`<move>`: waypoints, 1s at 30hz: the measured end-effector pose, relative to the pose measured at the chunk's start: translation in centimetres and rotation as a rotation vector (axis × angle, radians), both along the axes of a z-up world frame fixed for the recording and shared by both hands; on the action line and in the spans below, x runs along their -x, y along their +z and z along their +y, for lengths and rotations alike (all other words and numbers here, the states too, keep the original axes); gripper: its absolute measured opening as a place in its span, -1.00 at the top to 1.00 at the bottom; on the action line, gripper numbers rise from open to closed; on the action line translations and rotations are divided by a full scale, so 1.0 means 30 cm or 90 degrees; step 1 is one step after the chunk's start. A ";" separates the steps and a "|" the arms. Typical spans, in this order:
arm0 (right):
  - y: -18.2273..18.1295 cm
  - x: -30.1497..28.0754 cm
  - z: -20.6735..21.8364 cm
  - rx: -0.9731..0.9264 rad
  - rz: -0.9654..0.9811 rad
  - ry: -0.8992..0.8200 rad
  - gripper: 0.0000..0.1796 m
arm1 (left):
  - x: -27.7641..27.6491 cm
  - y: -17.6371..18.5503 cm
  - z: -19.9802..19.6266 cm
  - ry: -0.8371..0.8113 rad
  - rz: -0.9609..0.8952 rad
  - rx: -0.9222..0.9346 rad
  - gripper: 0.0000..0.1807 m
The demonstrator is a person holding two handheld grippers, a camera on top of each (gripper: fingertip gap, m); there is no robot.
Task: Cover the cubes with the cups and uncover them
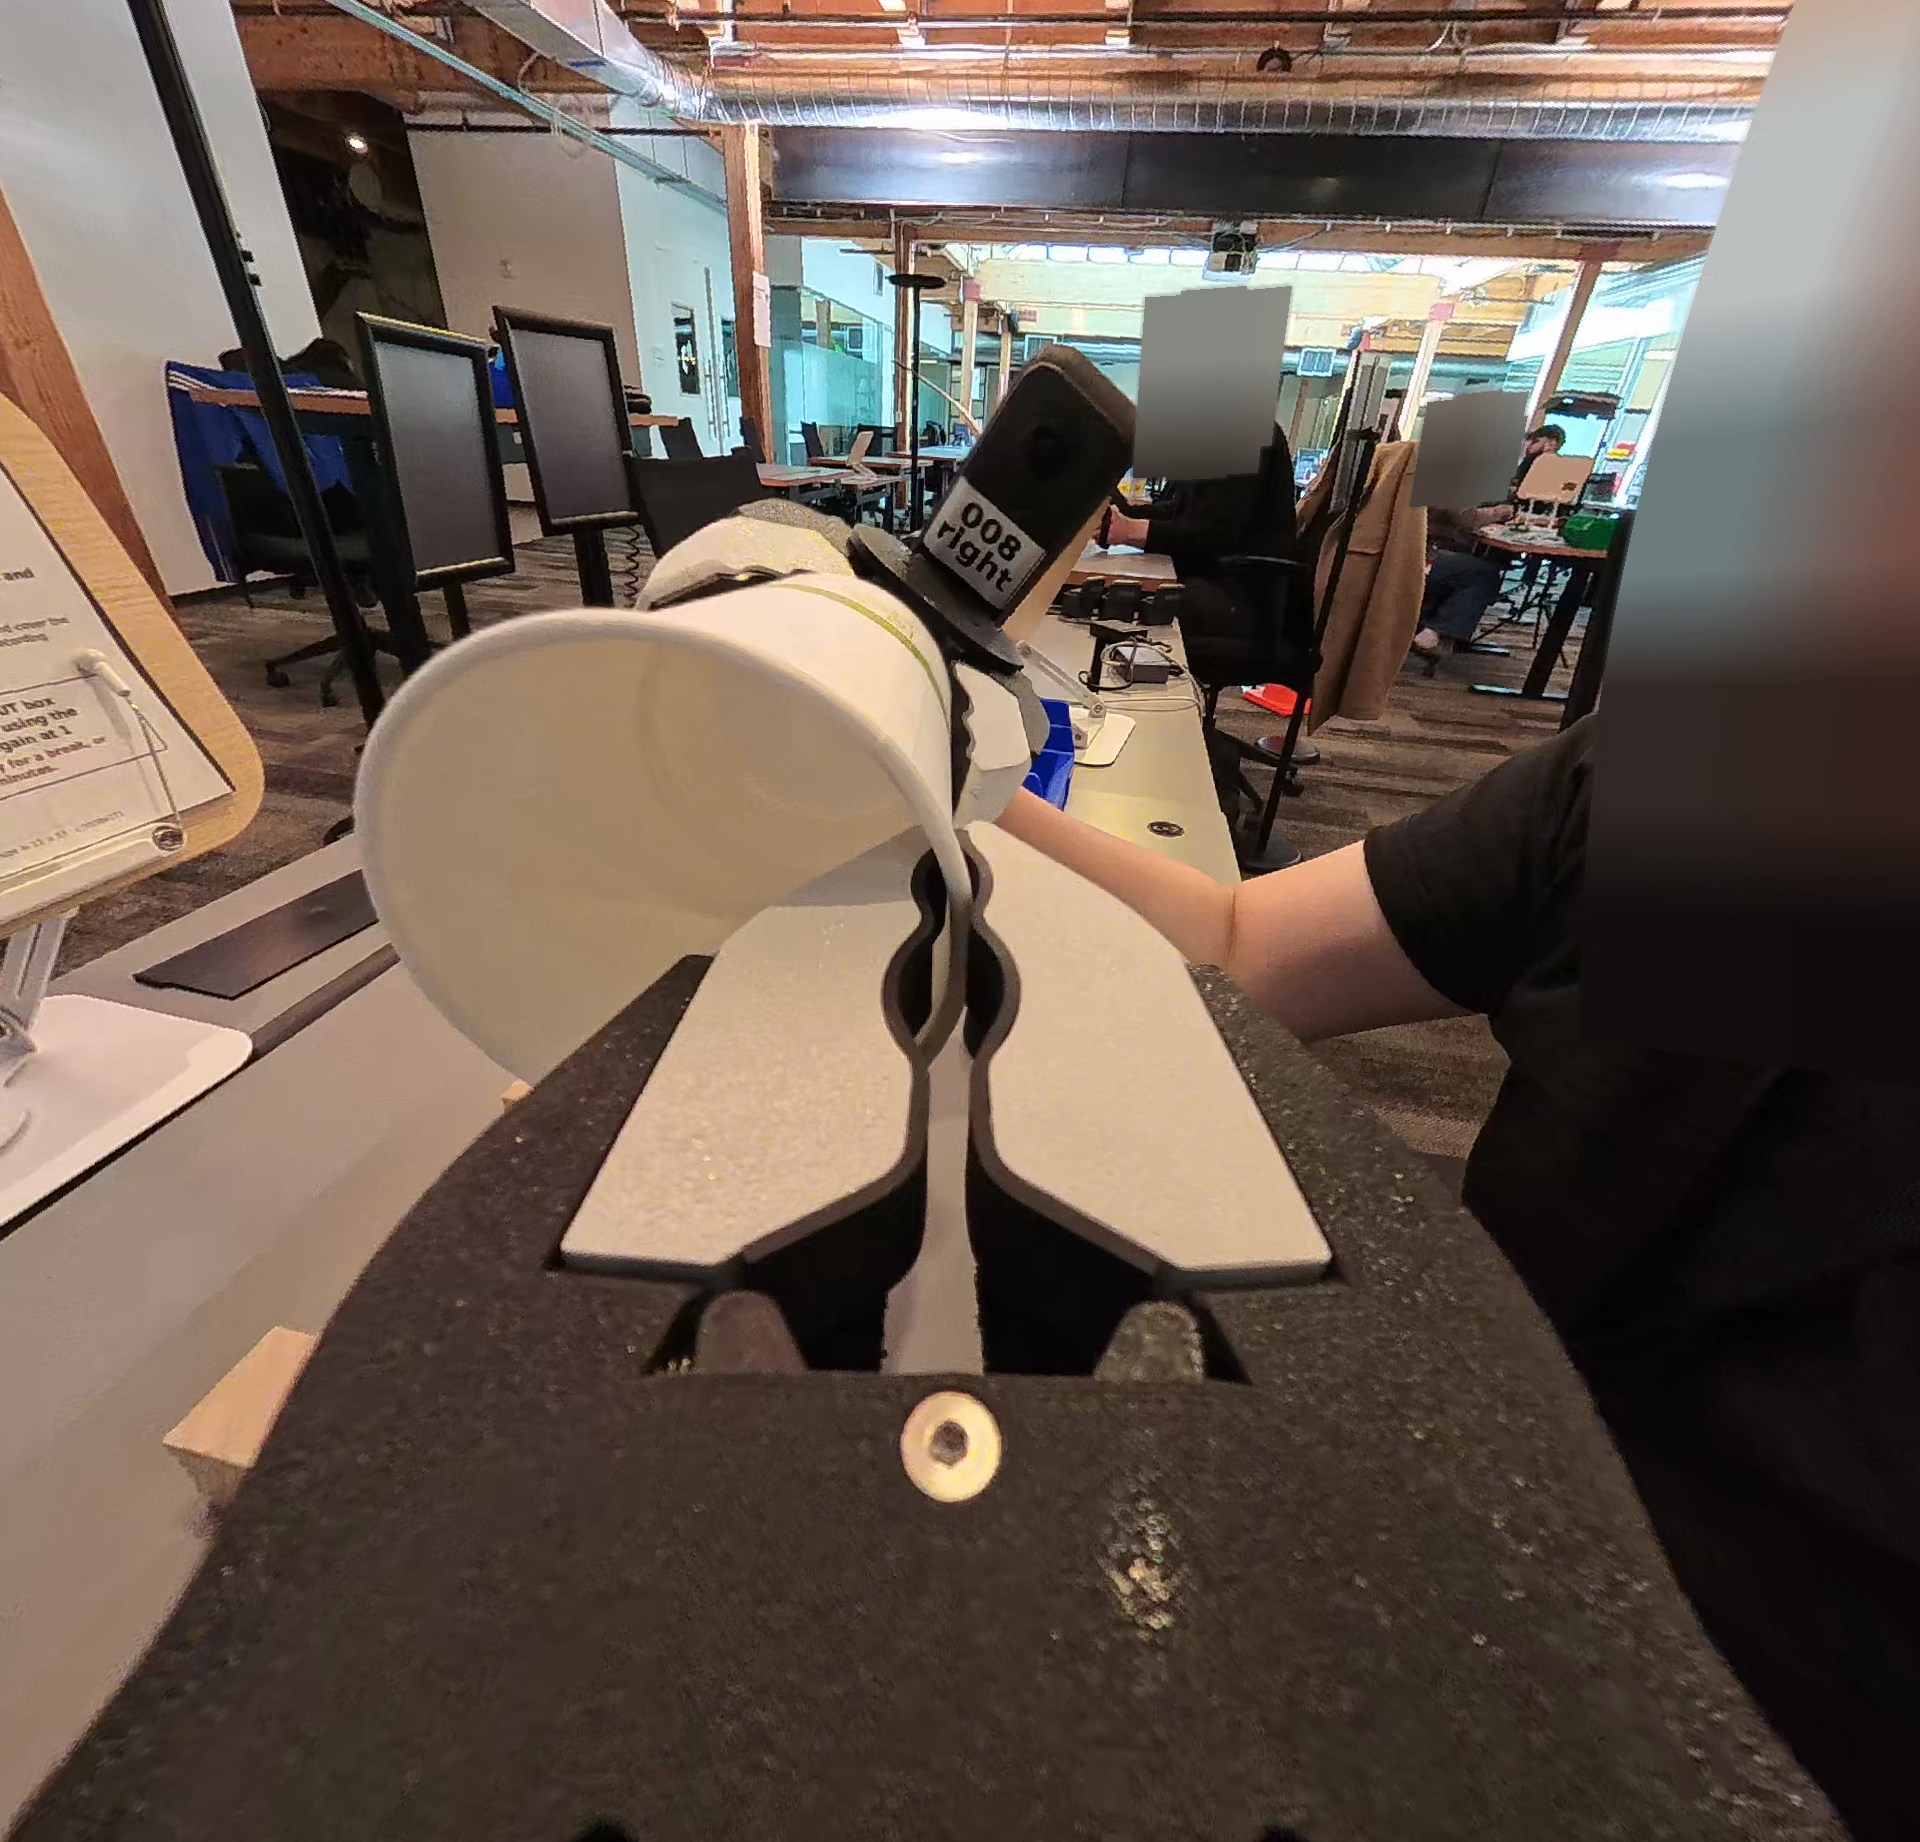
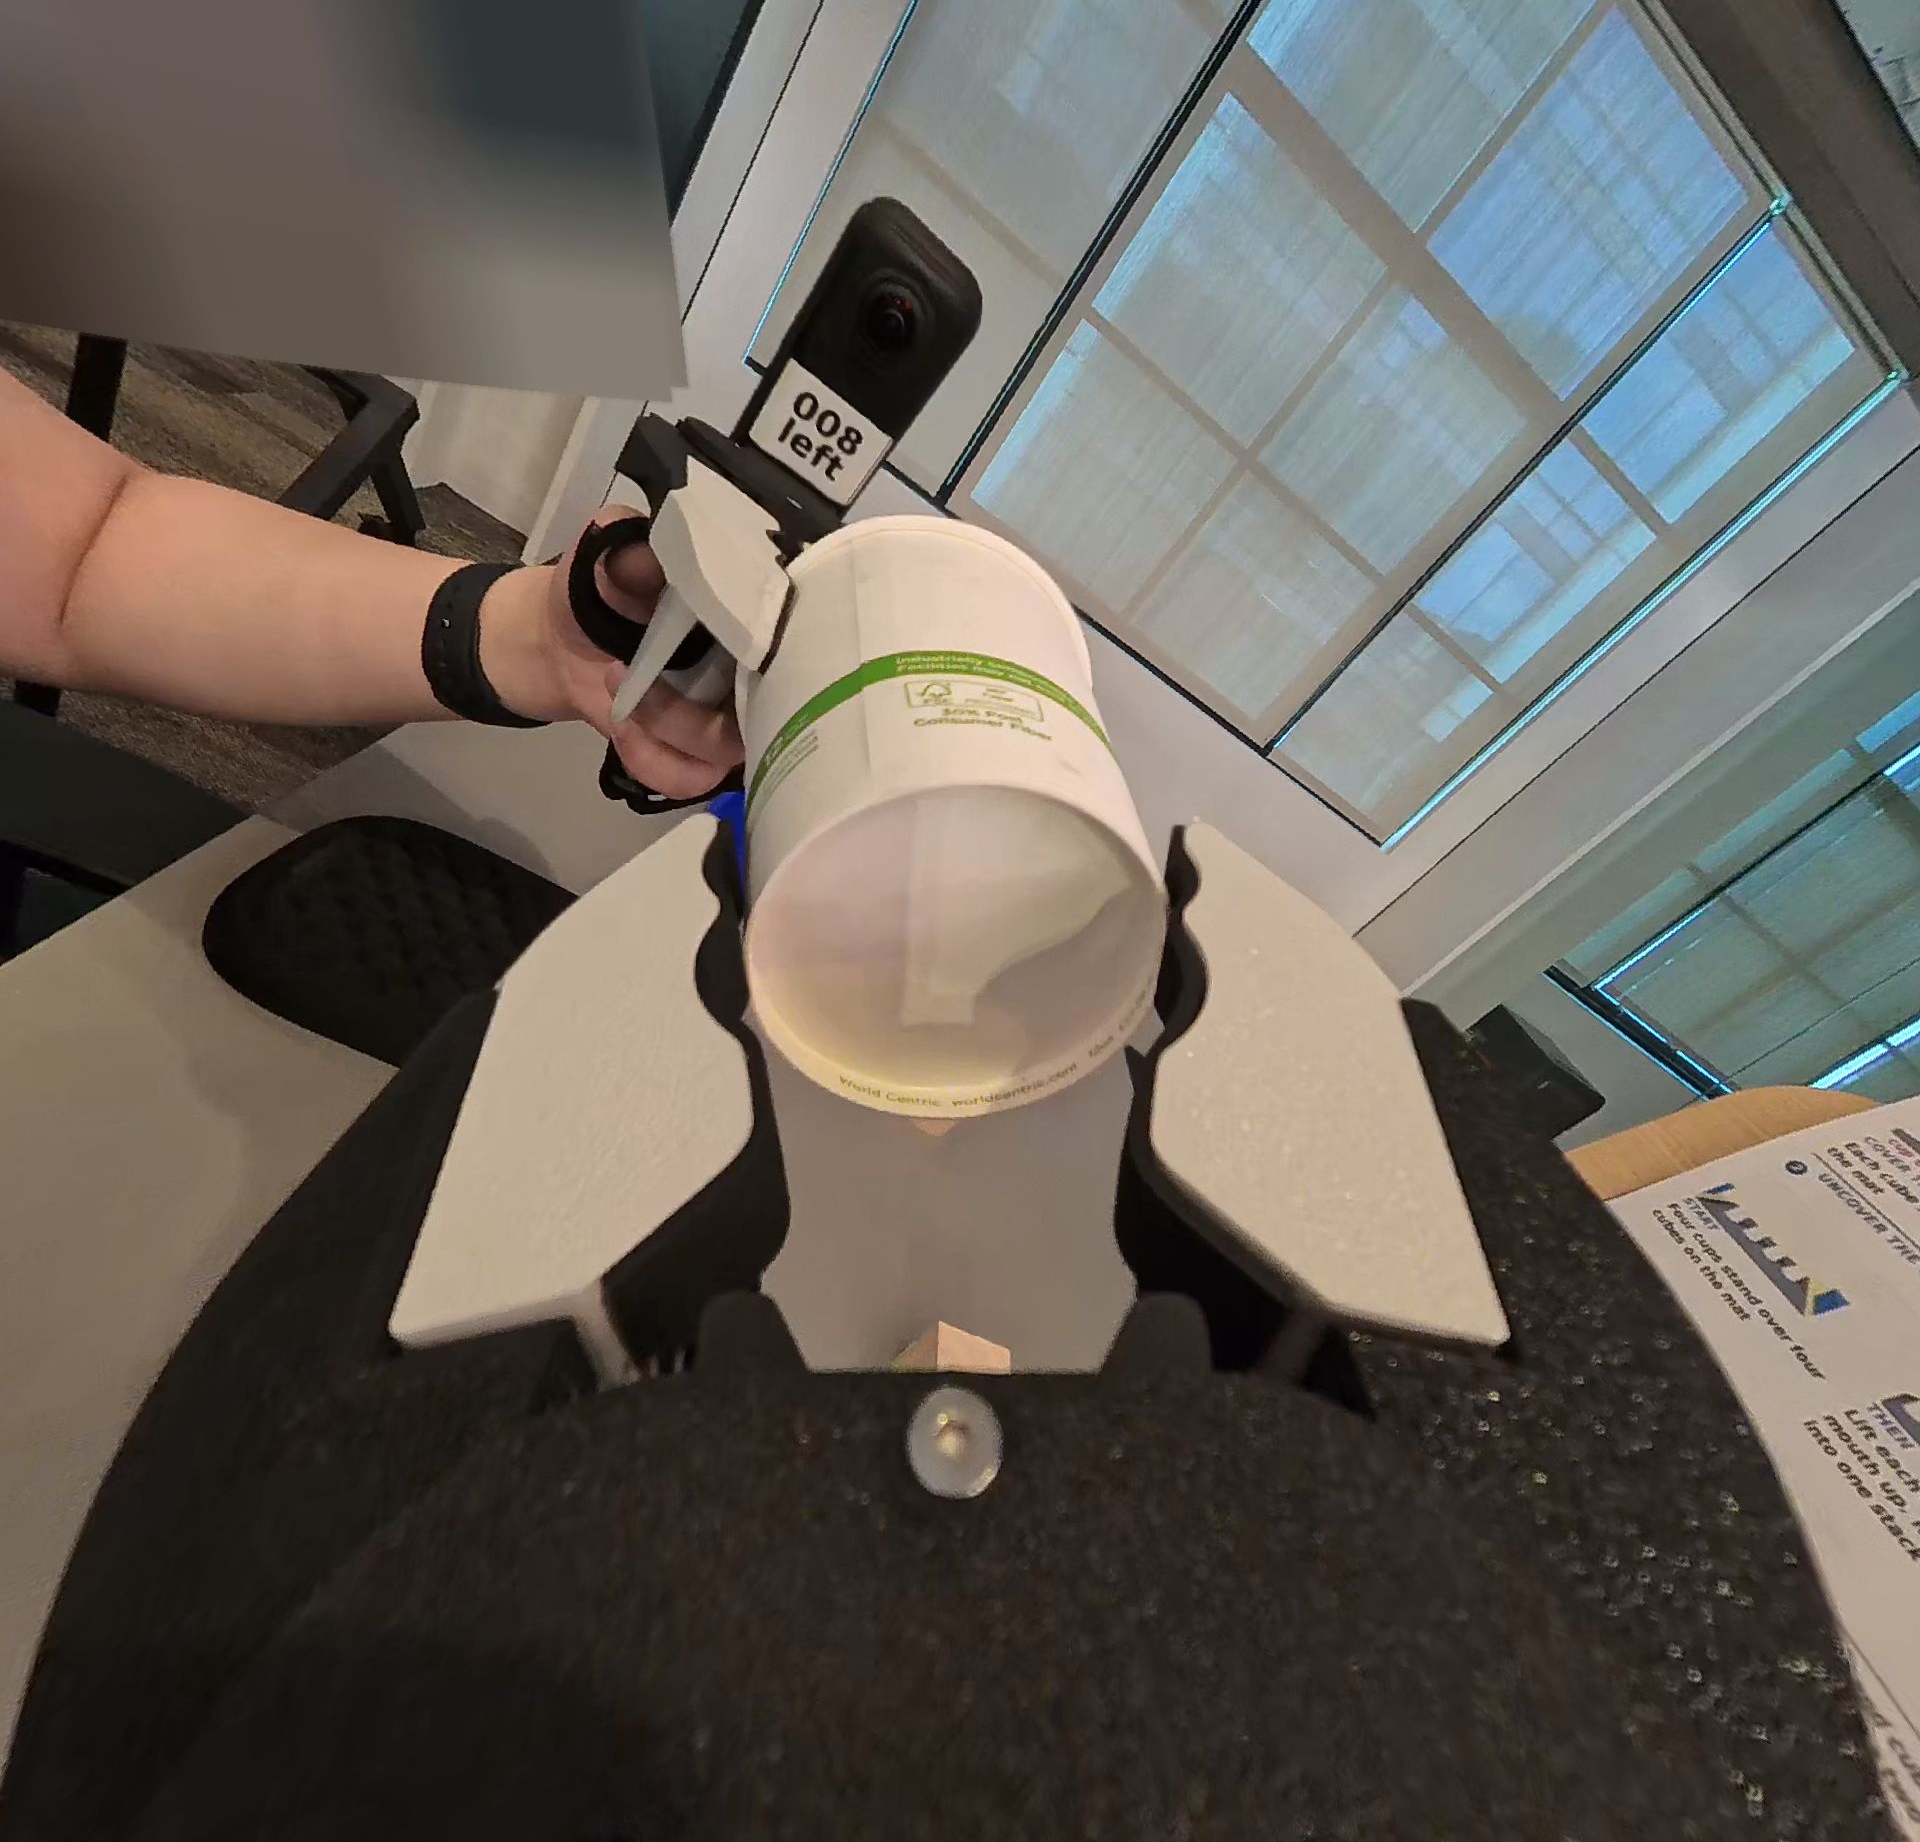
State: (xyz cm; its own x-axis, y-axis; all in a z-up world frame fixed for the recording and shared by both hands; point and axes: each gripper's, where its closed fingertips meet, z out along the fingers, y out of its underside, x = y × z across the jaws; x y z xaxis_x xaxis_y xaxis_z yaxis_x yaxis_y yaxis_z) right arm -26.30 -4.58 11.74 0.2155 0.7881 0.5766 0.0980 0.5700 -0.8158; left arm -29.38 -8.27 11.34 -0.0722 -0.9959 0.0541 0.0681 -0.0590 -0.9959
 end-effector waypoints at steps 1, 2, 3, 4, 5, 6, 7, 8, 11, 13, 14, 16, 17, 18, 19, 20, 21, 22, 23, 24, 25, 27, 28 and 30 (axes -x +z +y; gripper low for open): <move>-0.001 0.001 0.000 -0.002 -0.001 -0.001 0.14 | 0.001 0.002 -0.002 -0.002 -0.003 0.002 1.00; -0.002 0.001 0.000 -0.003 -0.003 -0.003 0.14 | 0.002 0.002 -0.002 -0.003 -0.003 0.003 1.00; -0.003 0.002 0.002 -0.005 -0.004 -0.006 0.14 | 0.002 0.001 -0.002 -0.003 -0.003 0.002 1.00; -0.004 0.002 0.003 -0.005 -0.008 -0.009 0.14 | 0.002 0.001 -0.002 -0.003 -0.003 0.003 1.00; -0.005 0.002 0.004 -0.006 -0.012 -0.012 0.14 | 0.002 0.000 -0.001 -0.003 -0.003 0.004 1.00; -0.005 0.003 0.004 -0.005 -0.015 -0.014 0.14 | 0.003 0.000 -0.001 -0.004 -0.004 0.006 1.00; -0.005 0.003 0.004 -0.001 -0.017 -0.012 0.15 | 0.003 0.001 -0.002 -0.006 -0.006 0.008 1.00; -0.006 0.003 0.003 0.004 -0.020 -0.012 0.15 | 0.003 0.001 -0.002 -0.005 -0.006 0.011 1.00; -0.013 -0.001 0.007 0.016 -0.031 -0.011 0.15 | -0.001 -0.006 0.002 0.005 -0.001 0.009 1.00; -0.017 -0.004 0.010 0.022 -0.039 -0.012 0.15 | 0.000 -0.005 0.015 0.026 -0.003 0.006 0.96; -0.017 -0.007 0.013 0.022 -0.042 -0.017 0.15 | 0.004 -0.003 0.023 0.038 -0.008 0.006 0.90; -0.013 -0.013 0.019 0.014 -0.041 -0.028 0.15 | 0.021 0.006 0.040 0.061 -0.023 0.007 0.83; -0.011 -0.016 0.023 0.012 -0.042 -0.035 0.15 | 0.032 0.008 0.050 0.072 -0.030 0.009 0.83; -0.012 -0.019 0.026 0.012 -0.046 -0.040 0.15 | 0.045 0.007 0.058 0.083 -0.034 0.012 0.81; -0.014 -0.022 0.030 0.011 -0.051 -0.046 0.15 | 0.058 0.003 0.063 0.092 -0.036 0.015 0.78; -0.015 -0.028 0.036 0.008 -0.055 -0.054 0.15 | 0.074 -0.002 0.065 0.098 -0.038 0.017 0.76; -0.016 -0.034 0.042 0.004 -0.059 -0.064 0.15 | 0.092 -0.005 0.062 0.104 -0.044 0.019 0.75; -0.017 -0.042 0.049 0.002 -0.065 -0.073 0.15 | 0.113 -0.009 0.060 0.113 -0.052 0.022 0.73; -0.018 -0.052 0.057 0.000 -0.071 -0.084 0.15 | 0.136 -0.014 0.058 0.125 -0.060 0.024 0.68; -0.017 -0.064 0.066 -0.003 -0.075 -0.098 0.15 | 0.161 -0.024 0.056 0.141 -0.067 0.024 0.68; -0.014 -0.079 0.074 -0.006 -0.078 -0.111 0.15 | 0.185 -0.041 0.057 0.160 -0.072 0.024 0.68; -0.006 -0.120 0.088 -0.005 -0.089 -0.141 0.15 | 0.226 -0.096 0.064 0.203 -0.075 0.027 0.69; 0.000 -0.146 0.092 -0.002 -0.095 -0.158 0.15 | 0.241 -0.135 0.071 0.224 -0.071 0.033 0.70; 0.008 -0.212 0.103 0.010 -0.118 -0.207 0.15 | 0.260 -0.229 0.093 0.266 -0.049 0.047 0.73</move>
State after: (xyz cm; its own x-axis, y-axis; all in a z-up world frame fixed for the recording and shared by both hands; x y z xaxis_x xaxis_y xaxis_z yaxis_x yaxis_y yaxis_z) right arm -19.93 -1.49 11.99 0.3489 0.7054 0.6170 0.4184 0.4720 -0.7760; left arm -37.18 -5.49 4.47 0.3295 -0.9343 0.1364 0.1757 -0.0812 -0.9811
